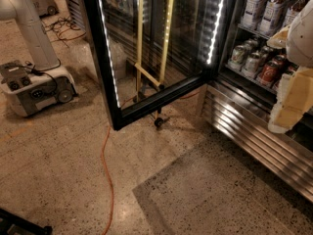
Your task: Close left fridge door
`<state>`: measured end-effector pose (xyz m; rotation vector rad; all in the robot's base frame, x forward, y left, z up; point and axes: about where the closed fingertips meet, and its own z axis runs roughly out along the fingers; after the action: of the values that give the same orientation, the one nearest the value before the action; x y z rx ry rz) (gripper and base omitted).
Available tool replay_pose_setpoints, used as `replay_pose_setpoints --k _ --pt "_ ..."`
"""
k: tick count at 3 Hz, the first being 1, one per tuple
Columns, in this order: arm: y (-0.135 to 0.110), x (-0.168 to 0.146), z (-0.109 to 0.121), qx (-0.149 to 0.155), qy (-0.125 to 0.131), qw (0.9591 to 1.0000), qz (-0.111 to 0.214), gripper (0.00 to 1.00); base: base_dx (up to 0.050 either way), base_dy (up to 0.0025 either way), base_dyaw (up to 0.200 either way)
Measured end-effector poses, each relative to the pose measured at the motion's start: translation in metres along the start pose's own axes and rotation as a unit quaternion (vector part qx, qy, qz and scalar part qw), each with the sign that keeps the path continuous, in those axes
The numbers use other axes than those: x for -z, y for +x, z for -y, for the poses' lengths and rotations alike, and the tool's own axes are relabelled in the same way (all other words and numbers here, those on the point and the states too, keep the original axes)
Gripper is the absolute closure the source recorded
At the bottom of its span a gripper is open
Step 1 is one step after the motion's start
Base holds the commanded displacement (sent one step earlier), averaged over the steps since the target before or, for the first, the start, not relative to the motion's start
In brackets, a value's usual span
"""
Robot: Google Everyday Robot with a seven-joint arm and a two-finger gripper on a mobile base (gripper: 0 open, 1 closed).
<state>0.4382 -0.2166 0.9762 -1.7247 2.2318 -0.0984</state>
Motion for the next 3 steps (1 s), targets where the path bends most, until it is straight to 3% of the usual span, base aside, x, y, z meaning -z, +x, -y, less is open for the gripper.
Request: replay_pose_setpoints --k 1,3 --pt "-0.013 -0.006 0.001 -0.003 0.000 0.9996 0.029 0.00 0.000 0.00000 0.000" --pt "-0.073 -0.051 -0.004 -0.050 -0.024 0.9928 0.107 0.00 0.000 0.00000 0.000"
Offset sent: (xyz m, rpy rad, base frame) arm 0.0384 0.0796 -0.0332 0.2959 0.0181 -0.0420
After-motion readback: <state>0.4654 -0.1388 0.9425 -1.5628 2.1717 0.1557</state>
